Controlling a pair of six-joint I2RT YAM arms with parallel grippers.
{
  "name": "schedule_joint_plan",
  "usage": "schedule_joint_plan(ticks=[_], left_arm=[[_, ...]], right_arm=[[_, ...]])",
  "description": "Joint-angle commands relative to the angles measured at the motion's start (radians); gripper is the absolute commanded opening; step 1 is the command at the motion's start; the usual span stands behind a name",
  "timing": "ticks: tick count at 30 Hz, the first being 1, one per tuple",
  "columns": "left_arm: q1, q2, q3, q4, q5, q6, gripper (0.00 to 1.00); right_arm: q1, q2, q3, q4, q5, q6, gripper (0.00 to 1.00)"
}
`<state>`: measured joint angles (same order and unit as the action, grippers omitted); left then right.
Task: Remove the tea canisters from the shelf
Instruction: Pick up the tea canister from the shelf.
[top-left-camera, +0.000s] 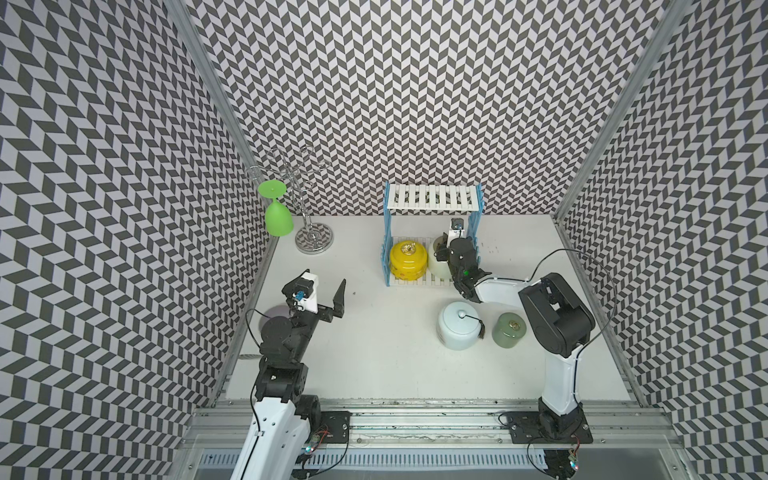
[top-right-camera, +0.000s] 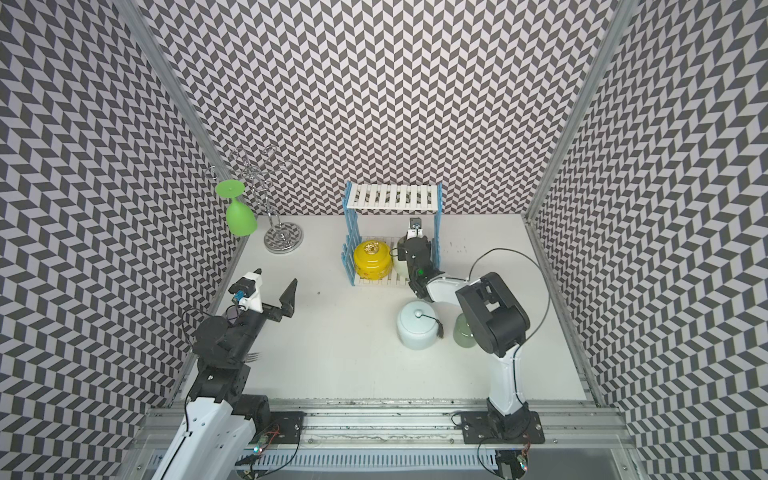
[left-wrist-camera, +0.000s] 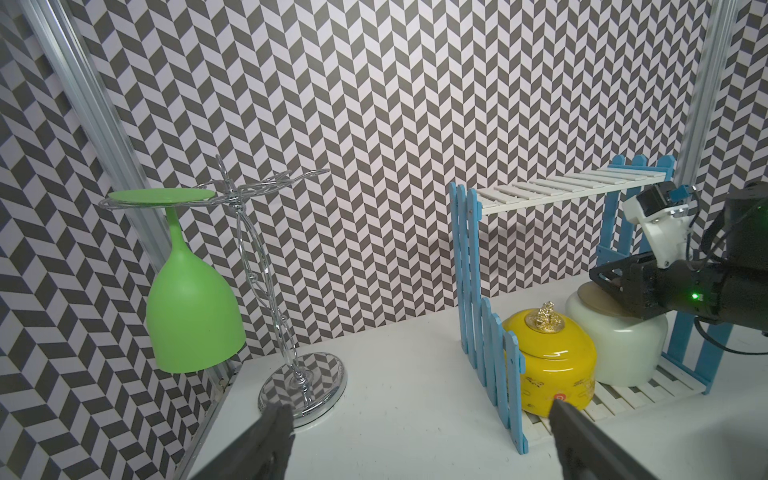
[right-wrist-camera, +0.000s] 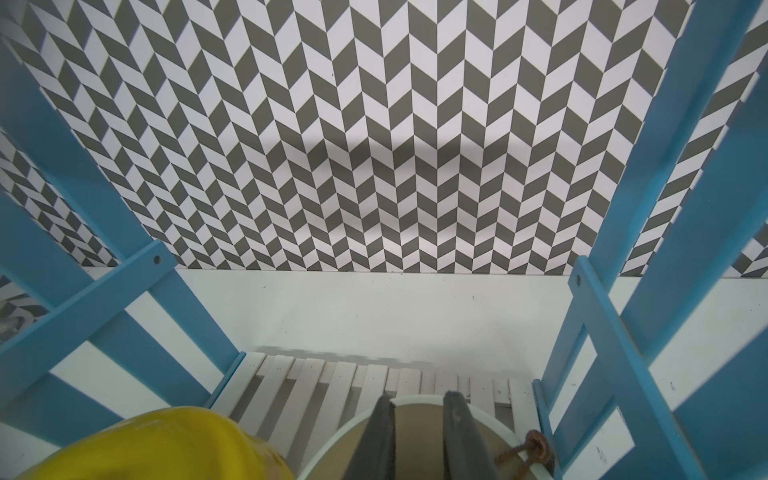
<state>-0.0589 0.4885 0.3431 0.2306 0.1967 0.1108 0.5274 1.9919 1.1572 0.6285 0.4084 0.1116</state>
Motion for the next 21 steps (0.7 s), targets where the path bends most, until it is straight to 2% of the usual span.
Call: schedule_joint_plan(ticks=[1,3,14,17,21], left_arm=[[-0.004,-0.008,-0.004,0.012,-0.013,0.007,1.00],[-0.008,-0.009,-0.012,0.030,-0.011,0.009,1.00],[0.000,-0.041,0.003,0.013,0.013,-0.004,1.00],[-0.003,-0.043,-0.012,0.025,-0.019,0.014,1.00],[-0.002,-0.042,-0.004,0.025,0.010,0.003,1.00]], right_arm=[[0.016,-0.026,-0.003,-0.052,-0.040,0.005,0.03],[0.018,-0.050,-0.007,-0.059,-0.039,0.007,0.00],[0.038,-0.218,-0.047,-0.062,-0.055,-0.002,0.00],[0.052,-0.255,-0.047,-0.073,-0.057,-0.015,0.00],[0.070,-0.315,-0.067,-0.076,-0.054,-0.019,0.00]])
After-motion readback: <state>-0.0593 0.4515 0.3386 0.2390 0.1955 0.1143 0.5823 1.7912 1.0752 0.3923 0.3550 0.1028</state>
